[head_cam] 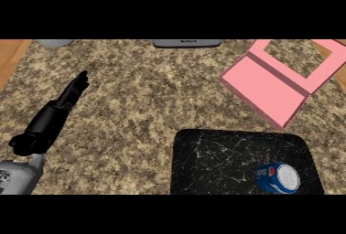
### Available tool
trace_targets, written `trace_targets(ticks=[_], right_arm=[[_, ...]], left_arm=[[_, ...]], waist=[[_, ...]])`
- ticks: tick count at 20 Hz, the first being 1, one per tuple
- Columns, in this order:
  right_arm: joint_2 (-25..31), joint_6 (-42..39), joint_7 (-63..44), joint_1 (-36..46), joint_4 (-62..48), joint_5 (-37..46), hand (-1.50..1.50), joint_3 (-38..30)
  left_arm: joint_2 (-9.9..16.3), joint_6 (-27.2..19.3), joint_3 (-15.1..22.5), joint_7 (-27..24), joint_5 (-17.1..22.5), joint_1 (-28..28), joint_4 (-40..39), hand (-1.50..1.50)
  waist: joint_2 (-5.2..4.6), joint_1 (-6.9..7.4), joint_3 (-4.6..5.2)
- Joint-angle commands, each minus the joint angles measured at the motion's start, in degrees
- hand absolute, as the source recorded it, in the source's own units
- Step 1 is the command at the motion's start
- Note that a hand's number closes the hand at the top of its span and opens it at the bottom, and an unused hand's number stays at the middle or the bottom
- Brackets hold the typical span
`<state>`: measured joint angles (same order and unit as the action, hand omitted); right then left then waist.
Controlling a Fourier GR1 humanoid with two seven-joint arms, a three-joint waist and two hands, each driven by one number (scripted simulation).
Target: Pick the can from the tray and place it in the cardboard box
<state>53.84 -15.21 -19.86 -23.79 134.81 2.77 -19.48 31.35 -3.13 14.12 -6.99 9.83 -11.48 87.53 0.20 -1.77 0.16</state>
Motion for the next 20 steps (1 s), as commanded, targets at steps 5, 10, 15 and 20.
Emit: trace_targets(ticks=[5,10,15,20], right_arm=[[9.1,-8.6,-23.0,3.8,10.6,-2.5,-1.50,5.6],[8.7,-7.5,-36.3,6.5,15.3,0.3,-1.50,18.7],[7.9,-5.2,-46.9,17.6,11.8,0.5,-1.50,31.4],[4.7,-5.5,-51.4,24.1,10.0,0.3,-1.50,38.0]], left_arm=[[-2.5,0.6,1.4,4.2,-1.6,-4.3,2.0,0.00],[-2.3,0.9,-0.1,1.6,-3.0,-2.0,1.1,0.00],[-4.7,1.5,0.2,0.5,-4.2,-2.4,-1.4,0.00],[-4.3,4.6,-2.4,1.1,-3.3,-3.9,-2.6,0.00]], waist=[[-0.38,2.31,0.00],[-0.31,2.63,-0.04],[-0.55,3.45,0.00],[-0.34,2.48,-0.04]])
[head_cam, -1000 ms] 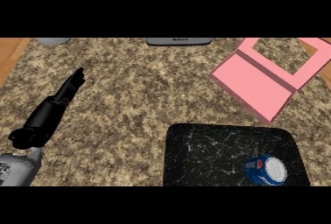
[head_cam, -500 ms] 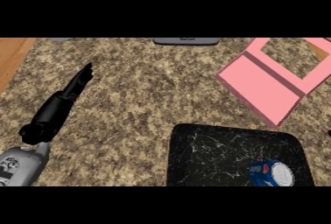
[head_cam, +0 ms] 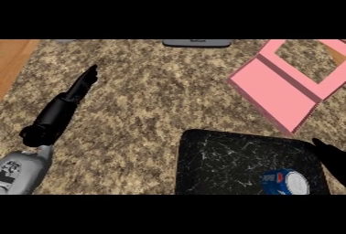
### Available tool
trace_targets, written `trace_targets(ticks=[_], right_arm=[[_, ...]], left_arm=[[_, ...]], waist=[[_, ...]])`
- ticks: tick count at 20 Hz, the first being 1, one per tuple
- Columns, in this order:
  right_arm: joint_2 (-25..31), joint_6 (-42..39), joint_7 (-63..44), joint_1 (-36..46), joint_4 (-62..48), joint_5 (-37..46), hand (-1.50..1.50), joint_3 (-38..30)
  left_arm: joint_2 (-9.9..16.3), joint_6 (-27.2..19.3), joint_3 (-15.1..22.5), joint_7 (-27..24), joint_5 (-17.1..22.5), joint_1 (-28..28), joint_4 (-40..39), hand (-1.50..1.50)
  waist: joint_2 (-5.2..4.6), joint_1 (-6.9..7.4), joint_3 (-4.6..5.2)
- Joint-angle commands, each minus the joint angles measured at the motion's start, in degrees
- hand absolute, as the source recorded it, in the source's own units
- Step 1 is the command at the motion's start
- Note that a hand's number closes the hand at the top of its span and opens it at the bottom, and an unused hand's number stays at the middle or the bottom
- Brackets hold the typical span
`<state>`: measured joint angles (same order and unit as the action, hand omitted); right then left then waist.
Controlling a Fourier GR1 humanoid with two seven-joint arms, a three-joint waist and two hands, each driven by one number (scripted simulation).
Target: Pick the can from the tray and place it in the cardboard box
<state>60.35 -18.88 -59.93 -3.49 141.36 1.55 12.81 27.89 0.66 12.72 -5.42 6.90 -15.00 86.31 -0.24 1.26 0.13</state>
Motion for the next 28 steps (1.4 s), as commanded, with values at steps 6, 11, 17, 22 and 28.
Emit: trace_targets(ticks=[6,11,17,22,28], right_arm=[[-3.2,-1.5,-12.6,8.0,-2.8,8.3,-1.50,11.5],[-9.2,-2.4,-14.0,13.2,-7.1,12.7,-1.50,16.4],[-10.4,-3.9,-11.8,11.7,-12.2,16.6,-1.50,18.7],[-13.6,-4.6,-10.2,11.2,-15.2,19.2,-1.50,18.4],[-18.3,-5.6,-1.9,11.4,-22.4,21.5,-1.50,16.3]], left_arm=[[-2.9,-0.7,0.3,1.6,-1.9,1.5,1.7,0.00],[-2.9,0.6,-1.2,0.2,-2.7,1.4,0.9,0.00],[-3.1,1.2,-2.4,-0.5,-3.4,2.6,0.8,0.00],[-4.6,2.0,-3.6,-0.2,-4.1,-0.1,-2.0,0.00],[-5.7,3.2,-4.5,1.6,-6.1,-2.1,-1.7,0.00]], waist=[[0.19,-0.26,-0.02],[0.14,-0.19,-0.02],[0.19,-0.55,-0.04],[0.16,-1.17,-0.07],[0.15,-1.20,-0.12]])
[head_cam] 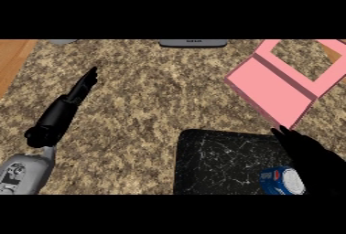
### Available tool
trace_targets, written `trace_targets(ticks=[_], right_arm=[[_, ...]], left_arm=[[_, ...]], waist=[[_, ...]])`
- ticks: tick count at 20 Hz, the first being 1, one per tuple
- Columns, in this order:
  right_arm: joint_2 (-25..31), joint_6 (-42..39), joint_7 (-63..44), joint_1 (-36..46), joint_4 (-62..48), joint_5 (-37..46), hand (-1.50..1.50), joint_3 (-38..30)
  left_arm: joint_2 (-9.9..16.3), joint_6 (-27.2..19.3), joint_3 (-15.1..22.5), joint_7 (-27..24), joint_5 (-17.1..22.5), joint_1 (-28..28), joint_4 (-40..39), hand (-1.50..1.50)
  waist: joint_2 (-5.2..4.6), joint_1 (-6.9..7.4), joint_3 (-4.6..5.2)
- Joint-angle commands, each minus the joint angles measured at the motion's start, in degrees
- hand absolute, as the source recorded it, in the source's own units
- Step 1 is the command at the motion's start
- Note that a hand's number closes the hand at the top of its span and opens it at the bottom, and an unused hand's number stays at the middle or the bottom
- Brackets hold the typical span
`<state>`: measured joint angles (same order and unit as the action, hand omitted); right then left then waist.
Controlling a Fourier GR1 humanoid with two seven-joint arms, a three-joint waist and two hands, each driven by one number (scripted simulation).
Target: Pick the can from the tray and place it in the cardboard box
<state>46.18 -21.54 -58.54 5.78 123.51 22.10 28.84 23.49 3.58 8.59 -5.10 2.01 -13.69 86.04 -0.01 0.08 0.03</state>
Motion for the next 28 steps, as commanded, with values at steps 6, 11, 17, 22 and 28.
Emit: trace_targets(ticks=[6,11,17,22,28], right_arm=[[-5.8,-3.3,-3.5,-2.0,-4.6,7.1,-1.50,1.9],[-4.6,-2.2,0.6,-6.6,-5.7,10.9,-1.50,-1.2],[-11.3,-4.8,4.8,-5.3,-11.6,12.6,-1.50,-2.3],[-7.9,1.2,16.9,-12.2,-7.8,21.0,1.50,0.8],[-8.9,4.0,23.5,-7.3,-13.6,26.8,1.50,-2.4]], left_arm=[[-0.2,2.9,-3.1,3.2,0.2,-2.8,1.3,0.00],[-2.8,1.1,-2.3,3.1,-2.5,-0.1,3.1,0.00],[-3.5,3.4,-4.2,2.8,-4.1,-0.1,3.5,0.00],[-4.2,4.1,-5.1,0.4,-4.6,3.3,3.8,0.00],[-6.4,4.1,-5.0,-1.0,-7.1,1.2,0.0,0.00]], waist=[[-0.01,-0.13,-0.02],[0.09,-0.29,-0.04],[0.01,-0.04,-0.03],[0.12,-0.29,-0.05],[-0.02,-0.20,-0.04]])
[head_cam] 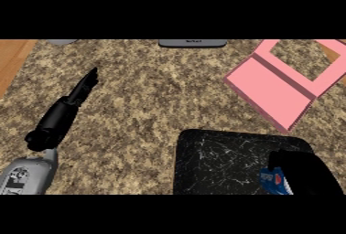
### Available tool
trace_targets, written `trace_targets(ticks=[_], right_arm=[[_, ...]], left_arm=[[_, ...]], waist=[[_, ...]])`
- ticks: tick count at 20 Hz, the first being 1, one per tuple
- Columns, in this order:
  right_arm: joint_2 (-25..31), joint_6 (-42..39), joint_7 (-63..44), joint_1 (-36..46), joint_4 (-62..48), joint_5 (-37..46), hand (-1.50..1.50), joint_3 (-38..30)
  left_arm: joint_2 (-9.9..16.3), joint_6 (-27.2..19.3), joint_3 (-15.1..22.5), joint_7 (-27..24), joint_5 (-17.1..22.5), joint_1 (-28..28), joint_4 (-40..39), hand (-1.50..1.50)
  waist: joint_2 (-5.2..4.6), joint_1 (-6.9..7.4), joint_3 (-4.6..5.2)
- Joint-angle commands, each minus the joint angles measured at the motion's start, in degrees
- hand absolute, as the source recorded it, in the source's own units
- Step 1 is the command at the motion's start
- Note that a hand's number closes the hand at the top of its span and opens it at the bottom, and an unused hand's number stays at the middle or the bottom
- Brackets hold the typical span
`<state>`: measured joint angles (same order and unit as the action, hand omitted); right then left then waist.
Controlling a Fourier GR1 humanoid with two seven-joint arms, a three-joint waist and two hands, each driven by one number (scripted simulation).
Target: Pick the can from the tray and place it in the cardboard box
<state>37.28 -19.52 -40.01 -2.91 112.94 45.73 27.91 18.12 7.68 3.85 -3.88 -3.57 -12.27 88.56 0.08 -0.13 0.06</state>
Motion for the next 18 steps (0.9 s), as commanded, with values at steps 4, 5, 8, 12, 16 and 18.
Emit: trace_targets(ticks=[4,5,8,12,16,18], right_arm=[[-0.8,4.4,4.8,-1.0,2.2,9.1,1.50,0.9],[-1.3,4.0,5.0,2.4,2.2,8.4,1.50,-0.6],[-14.5,4.8,6.9,18.0,-11.0,7.8,1.50,5.7],[-23.1,8.1,12.1,28.9,-20.3,5.7,1.50,5.1],[-29.5,10.9,14.6,42.8,-31.3,9.9,1.50,4.4],[-29.6,11.4,17.1,46.6,-35.3,11.0,1.50,2.9]], left_arm=[[-0.7,1.0,-1.5,-2.0,-0.9,1.5,-0.6,0.00],[0.6,2.8,-2.3,-1.2,0.6,1.9,0.0,0.00],[-1.5,1.7,0.6,-1.3,-1.2,-1.6,-1.1,0.00],[0.5,4.7,-0.5,-1.0,0.8,-4.3,-1.2,0.00],[-2.3,2.1,1.4,-0.1,-1.9,-4.5,-3.0,0.00],[-1.8,2.2,0.7,2.6,-0.8,-2.3,1.7,0.00]], waist=[[0.00,-0.11,-0.05],[-0.01,0.13,-0.05],[-0.96,3.67,-0.09],[-1.81,7.14,-0.16],[-1.05,4.22,-0.05],[-0.38,2.98,-0.07]])
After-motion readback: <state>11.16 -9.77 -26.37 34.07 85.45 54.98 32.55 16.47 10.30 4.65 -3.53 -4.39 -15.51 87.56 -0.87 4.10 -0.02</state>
